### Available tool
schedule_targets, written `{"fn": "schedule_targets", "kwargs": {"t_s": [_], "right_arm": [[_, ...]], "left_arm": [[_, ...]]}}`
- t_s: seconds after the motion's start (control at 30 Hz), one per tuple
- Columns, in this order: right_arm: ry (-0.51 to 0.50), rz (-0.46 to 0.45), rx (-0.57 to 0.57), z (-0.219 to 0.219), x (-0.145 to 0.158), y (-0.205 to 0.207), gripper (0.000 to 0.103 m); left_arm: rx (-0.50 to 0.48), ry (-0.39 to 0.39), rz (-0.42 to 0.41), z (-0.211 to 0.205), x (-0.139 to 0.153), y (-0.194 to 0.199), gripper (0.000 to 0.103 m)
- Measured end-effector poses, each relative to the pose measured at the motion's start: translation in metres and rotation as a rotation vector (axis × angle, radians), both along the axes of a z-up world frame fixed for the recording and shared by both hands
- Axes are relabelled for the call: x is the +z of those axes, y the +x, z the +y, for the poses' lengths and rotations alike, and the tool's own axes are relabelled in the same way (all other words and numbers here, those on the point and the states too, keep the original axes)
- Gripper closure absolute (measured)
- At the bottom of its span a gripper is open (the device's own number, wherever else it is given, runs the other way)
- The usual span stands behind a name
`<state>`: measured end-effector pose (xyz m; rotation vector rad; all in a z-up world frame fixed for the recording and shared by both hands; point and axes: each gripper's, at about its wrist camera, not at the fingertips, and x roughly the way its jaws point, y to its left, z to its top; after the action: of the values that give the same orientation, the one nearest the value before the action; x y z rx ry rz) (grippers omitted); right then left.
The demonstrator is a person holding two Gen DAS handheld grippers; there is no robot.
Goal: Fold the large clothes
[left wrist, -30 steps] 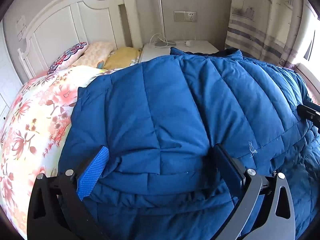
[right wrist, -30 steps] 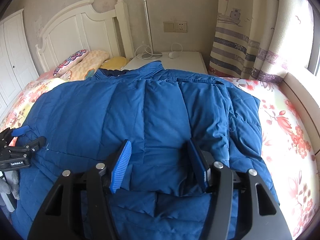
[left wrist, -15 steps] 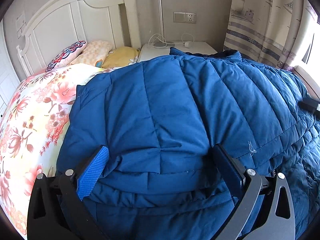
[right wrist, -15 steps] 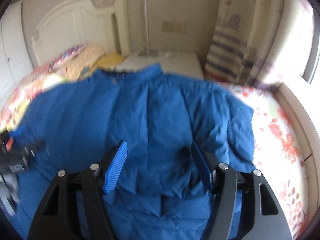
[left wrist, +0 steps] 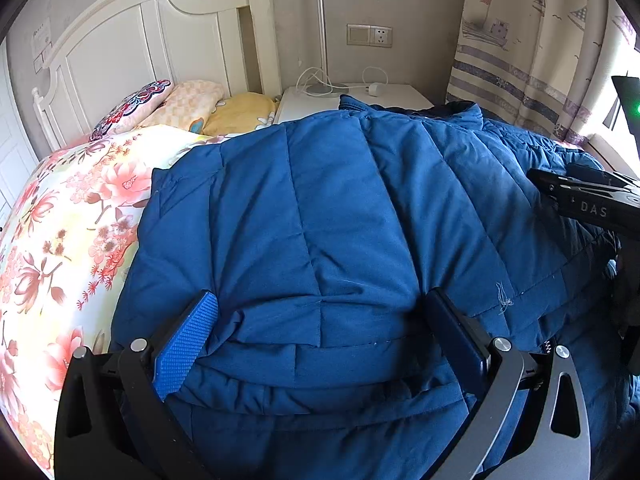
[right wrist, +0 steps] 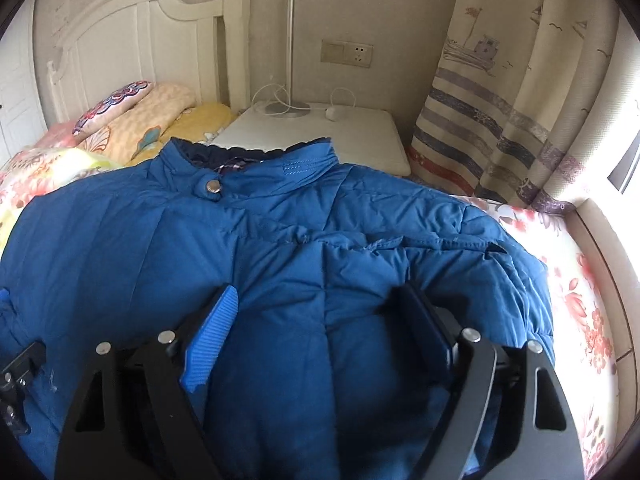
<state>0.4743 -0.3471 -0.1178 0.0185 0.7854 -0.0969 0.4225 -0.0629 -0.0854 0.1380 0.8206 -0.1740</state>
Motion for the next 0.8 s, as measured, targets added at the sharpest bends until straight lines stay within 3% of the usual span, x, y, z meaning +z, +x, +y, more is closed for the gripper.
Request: {"fn": "schedule_targets", "kwargs": {"t_s": [0.17, 0.27, 0.33, 0.53, 0.7, 0.8], "right_arm": [[0.081, -0.066, -0.023, -0.003, 0.026, -0.044, 0.02], [0.007, -0.031, 0.037, 0.01, 0.02, -0.075, 0.014], [-0.049, 0.013, 0.074, 0.014, -0.001, -0.082, 0.011], [-0.084, 0.026, 0.068, 0.019, -0.006, -0.08, 0.009], [-0.002, 0.029, 0.088, 0.008, -0.003, -0.082, 0.007], [0.003, 0.035, 0.071, 0.015, 0.008, -0.103, 0.007]], "left_arm": [[0.001, -0.003, 0.001, -0.001, -0.001, -0.001, 0.004], [0.001, -0.001, 0.001, -0.001, -0.001, -0.002, 0.004], [0.0, -0.005, 0.001, -0.001, 0.0, -0.003, 0.004], [0.001, -0.002, 0.004, -0.002, 0.0, -0.002, 0.004], [0.002, 0.02, 0.012, -0.004, 0.001, -0.001, 0.004], [0.026, -0.004, 0.06, -0.001, 0.013, -0.018, 0.005]]}}
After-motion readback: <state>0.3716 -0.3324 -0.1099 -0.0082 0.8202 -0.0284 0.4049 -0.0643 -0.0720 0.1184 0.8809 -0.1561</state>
